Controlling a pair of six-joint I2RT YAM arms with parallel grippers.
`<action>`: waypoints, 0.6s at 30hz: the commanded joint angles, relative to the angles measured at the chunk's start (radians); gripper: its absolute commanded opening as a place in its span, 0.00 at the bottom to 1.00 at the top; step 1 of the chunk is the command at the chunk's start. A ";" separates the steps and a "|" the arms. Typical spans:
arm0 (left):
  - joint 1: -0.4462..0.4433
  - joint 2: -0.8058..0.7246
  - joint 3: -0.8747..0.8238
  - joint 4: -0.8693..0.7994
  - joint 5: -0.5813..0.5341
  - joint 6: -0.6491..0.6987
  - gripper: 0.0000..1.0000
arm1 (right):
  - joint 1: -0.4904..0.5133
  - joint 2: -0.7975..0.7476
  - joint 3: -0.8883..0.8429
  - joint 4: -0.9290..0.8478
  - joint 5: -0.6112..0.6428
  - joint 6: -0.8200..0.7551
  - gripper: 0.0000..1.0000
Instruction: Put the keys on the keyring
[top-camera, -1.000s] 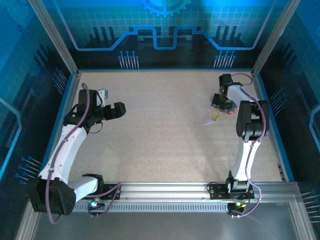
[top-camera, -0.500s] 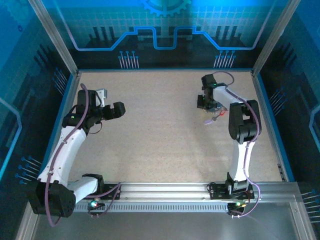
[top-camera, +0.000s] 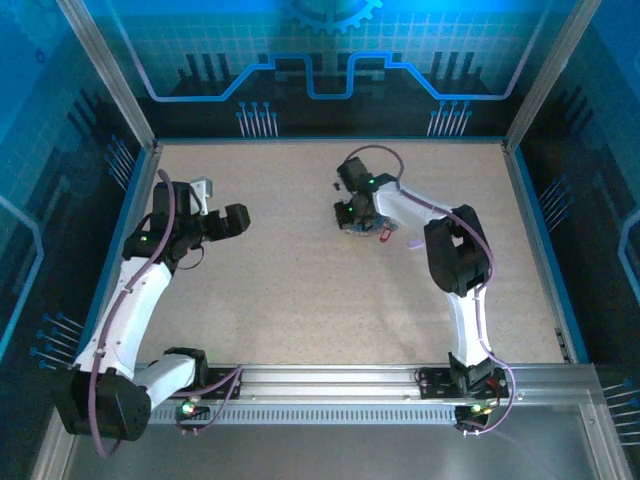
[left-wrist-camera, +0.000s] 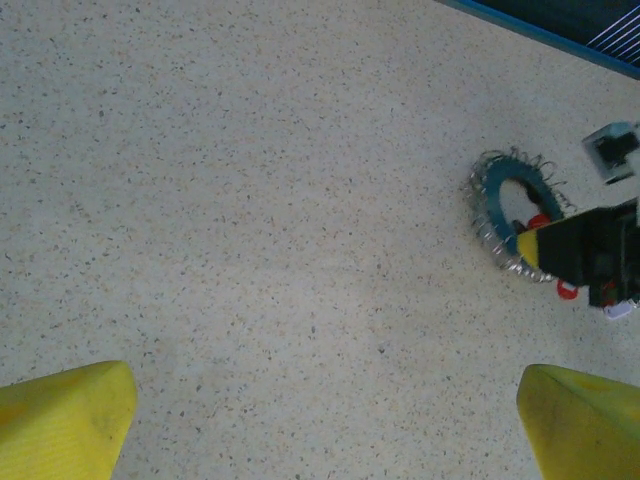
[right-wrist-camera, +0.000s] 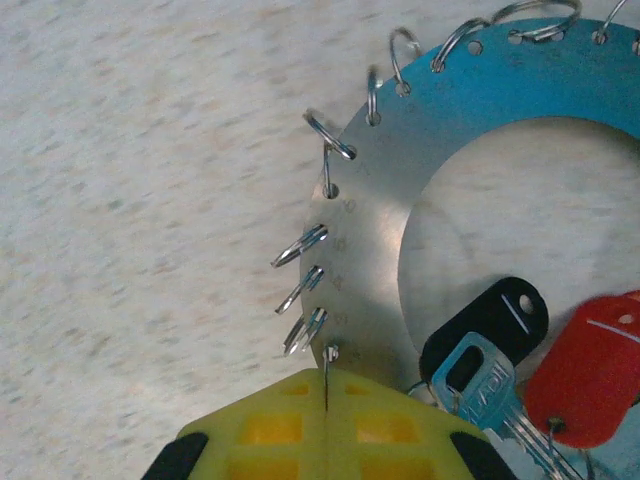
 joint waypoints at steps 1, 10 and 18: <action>0.003 -0.014 -0.019 0.011 -0.009 -0.012 0.99 | 0.049 -0.047 -0.079 0.014 -0.050 -0.007 0.00; 0.003 0.000 -0.019 0.018 0.003 -0.031 0.99 | 0.152 -0.186 -0.304 0.084 -0.139 -0.003 0.00; 0.003 0.028 -0.019 0.022 0.034 -0.042 0.99 | 0.156 -0.346 -0.446 0.093 -0.108 -0.059 0.15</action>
